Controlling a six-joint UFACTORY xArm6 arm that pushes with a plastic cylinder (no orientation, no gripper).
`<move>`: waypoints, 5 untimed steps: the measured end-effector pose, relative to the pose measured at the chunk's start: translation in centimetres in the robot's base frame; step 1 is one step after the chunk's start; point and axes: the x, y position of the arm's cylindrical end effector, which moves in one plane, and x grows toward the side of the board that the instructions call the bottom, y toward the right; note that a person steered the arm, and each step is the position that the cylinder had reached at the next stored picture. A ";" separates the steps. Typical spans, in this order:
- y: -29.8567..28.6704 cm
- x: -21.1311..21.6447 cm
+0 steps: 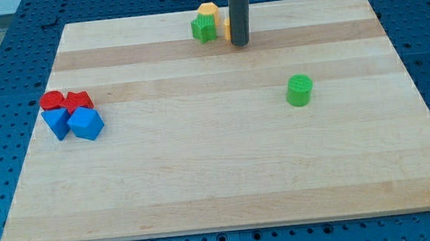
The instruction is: Slide yellow heart to the right of yellow hexagon
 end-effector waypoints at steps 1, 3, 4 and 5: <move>0.3 -1.3; 0.3 -3.8; 0.3 -4.0; 0.5 -3.3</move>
